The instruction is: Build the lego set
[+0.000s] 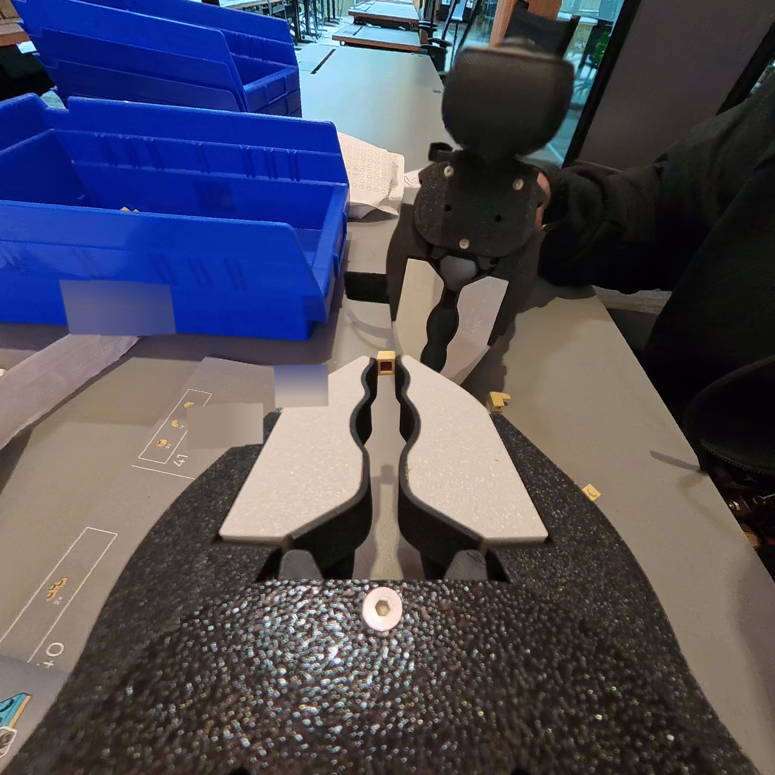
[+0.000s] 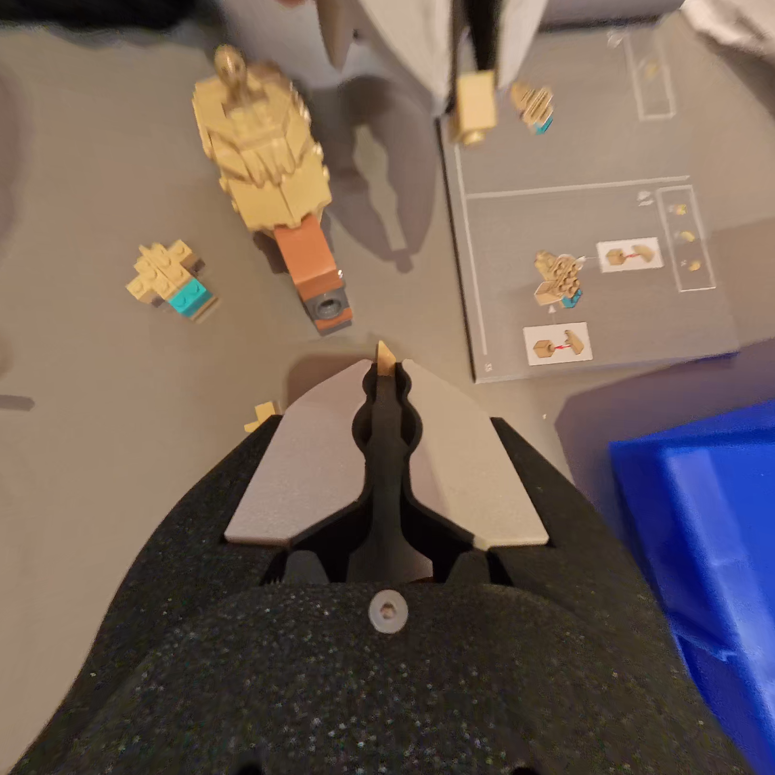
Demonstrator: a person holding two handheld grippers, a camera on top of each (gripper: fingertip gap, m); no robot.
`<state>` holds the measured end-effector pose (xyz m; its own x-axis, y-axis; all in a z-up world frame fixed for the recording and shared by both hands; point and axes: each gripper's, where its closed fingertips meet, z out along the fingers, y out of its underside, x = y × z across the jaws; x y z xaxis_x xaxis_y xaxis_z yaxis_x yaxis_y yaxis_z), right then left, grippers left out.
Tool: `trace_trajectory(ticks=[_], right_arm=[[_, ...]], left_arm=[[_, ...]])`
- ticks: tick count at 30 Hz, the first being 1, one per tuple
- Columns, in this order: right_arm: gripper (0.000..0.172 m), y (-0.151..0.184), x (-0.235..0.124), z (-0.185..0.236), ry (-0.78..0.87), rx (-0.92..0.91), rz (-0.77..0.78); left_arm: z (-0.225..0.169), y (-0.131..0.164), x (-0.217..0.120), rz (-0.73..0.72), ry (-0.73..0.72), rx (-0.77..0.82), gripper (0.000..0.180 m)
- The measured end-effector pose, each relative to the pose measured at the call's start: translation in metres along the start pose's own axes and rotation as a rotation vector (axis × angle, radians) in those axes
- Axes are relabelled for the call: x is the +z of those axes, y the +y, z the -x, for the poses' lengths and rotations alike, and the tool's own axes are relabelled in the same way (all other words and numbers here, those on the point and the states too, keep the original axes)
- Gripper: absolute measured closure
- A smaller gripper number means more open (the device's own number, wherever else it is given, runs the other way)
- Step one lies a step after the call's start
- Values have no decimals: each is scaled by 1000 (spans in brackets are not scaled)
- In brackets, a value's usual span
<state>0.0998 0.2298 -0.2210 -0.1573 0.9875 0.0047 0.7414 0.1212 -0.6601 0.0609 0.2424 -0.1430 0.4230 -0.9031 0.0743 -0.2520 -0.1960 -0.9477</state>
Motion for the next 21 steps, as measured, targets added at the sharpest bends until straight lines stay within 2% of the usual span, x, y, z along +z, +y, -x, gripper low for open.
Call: trace_trajectory(ticks=[8, 13, 17, 21], right_arm=[[164, -62, -44, -17, -22, 123, -505], [164, -87, -71, -24, -127, 293, -849], [164, -90, -78, -32, -187, 396, -966], [164, -92, -85, -30, -185, 366, -1006]], left_arm=[[-3, -20, -9, -137, 24, -15, 173], [-7, -35, -12, -251, 70, -89, 173], [-11, -39, -10, -293, 107, -158, 173], [-10, -41, -11, -327, 127, -204, 173]])
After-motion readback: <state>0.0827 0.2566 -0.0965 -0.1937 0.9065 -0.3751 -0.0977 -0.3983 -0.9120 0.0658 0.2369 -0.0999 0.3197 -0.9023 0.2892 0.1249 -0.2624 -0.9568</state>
